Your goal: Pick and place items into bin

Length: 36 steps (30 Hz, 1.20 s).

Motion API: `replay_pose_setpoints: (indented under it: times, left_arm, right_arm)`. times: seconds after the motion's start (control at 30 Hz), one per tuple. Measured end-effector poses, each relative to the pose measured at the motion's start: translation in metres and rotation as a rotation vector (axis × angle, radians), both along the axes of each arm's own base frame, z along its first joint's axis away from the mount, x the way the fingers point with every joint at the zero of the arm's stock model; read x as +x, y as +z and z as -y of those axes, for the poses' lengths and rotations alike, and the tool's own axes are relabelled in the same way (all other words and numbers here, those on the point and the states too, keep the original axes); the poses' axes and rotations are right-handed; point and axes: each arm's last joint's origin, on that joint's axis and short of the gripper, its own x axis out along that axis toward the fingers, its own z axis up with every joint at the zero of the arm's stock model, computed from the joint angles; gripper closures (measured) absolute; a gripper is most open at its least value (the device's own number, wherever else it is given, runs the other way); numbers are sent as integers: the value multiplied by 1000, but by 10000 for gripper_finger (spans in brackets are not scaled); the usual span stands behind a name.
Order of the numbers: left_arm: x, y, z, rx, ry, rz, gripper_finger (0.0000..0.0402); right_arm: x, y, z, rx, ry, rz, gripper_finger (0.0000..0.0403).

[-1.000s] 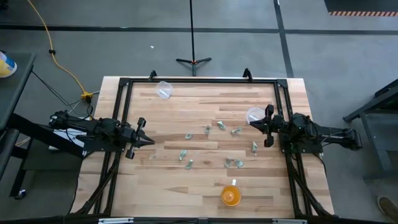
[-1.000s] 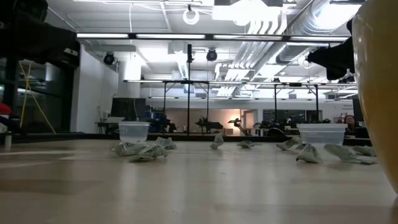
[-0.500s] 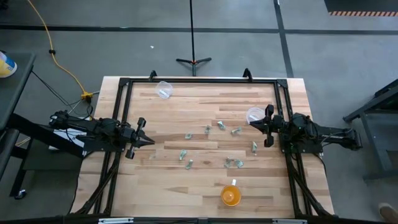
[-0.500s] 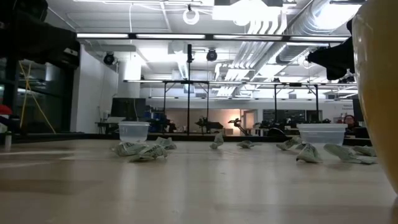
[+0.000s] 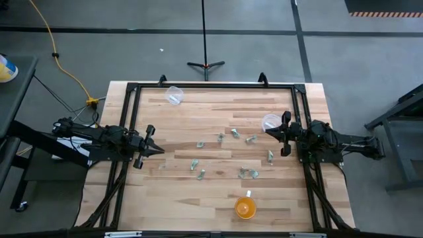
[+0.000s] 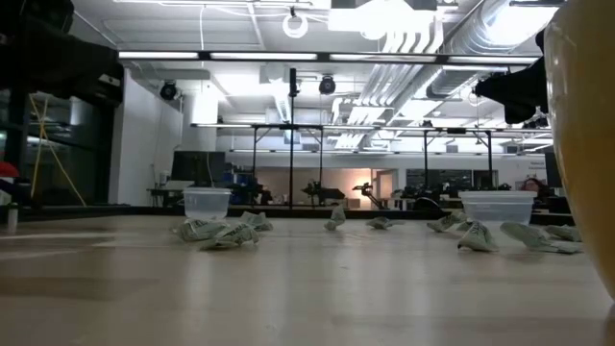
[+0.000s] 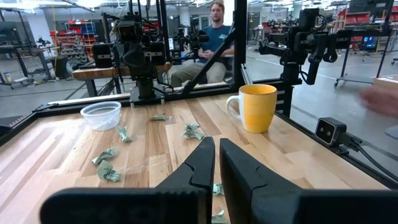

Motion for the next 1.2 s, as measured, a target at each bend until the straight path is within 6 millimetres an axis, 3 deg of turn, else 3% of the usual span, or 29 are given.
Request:
replay_pose_setpoints:
  times: [0.87, 1.2]
  left_arm:
    - [0, 0, 0, 0, 0, 0, 339]
    - [0, 0, 0, 0, 0, 0, 339]
  right_arm:
    - [0, 1, 0, 3, 0, 10, 391]
    - [0, 15, -1, 80, 31, 164, 375]
